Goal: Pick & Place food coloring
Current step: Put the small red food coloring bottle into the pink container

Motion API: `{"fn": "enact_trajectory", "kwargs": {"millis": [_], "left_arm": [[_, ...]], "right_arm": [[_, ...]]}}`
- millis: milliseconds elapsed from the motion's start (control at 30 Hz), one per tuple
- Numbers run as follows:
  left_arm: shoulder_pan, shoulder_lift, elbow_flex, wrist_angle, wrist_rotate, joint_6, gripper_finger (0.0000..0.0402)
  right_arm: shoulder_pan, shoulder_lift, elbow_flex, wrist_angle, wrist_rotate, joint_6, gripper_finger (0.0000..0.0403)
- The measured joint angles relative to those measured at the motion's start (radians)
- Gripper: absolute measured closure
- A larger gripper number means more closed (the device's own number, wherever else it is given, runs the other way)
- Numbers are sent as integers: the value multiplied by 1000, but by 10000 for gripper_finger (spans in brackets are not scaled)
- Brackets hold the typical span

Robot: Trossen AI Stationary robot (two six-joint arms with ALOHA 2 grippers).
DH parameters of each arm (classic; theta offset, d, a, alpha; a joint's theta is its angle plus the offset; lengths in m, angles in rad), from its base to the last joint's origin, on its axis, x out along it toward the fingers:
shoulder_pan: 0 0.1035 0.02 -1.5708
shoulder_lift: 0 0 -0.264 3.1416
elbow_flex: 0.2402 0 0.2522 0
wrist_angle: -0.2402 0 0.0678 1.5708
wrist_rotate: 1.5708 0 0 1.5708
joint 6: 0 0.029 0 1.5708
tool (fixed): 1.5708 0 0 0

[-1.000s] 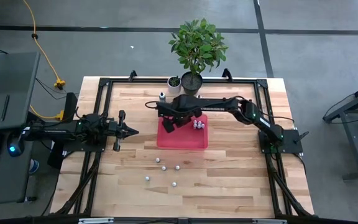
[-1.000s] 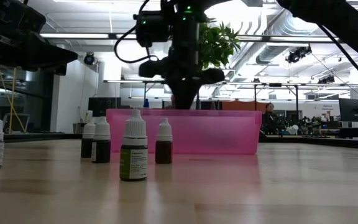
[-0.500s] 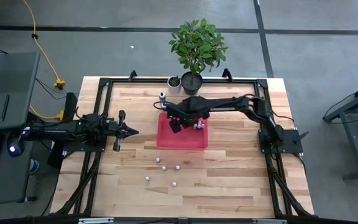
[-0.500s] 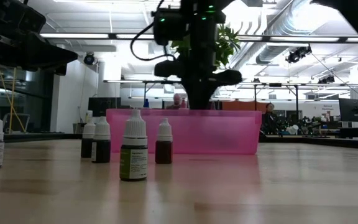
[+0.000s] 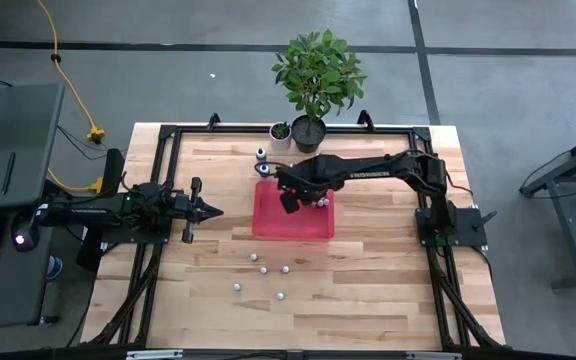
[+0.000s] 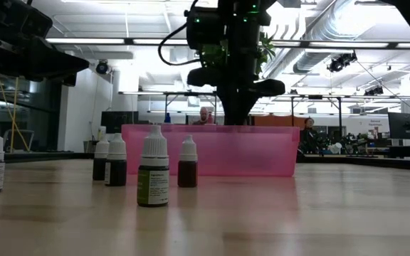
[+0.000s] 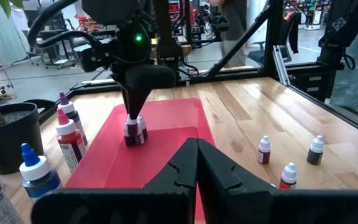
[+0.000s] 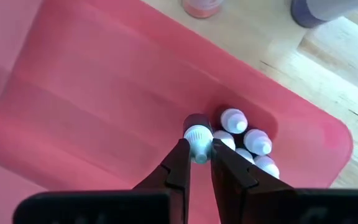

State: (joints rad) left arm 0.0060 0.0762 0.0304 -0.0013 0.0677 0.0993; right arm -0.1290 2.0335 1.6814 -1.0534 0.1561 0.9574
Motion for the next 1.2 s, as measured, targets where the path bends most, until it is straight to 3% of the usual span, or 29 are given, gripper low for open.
{"fn": "enact_trajectory", "kwargs": {"millis": [533,1200], "left_arm": [[0,0,0,0,0,0,401],[0,0,0,0,0,0,401]], "right_arm": [[-34,45,-35,80,-37,-68,365],[-52,49,-35,17,-35,-86,360]]}}
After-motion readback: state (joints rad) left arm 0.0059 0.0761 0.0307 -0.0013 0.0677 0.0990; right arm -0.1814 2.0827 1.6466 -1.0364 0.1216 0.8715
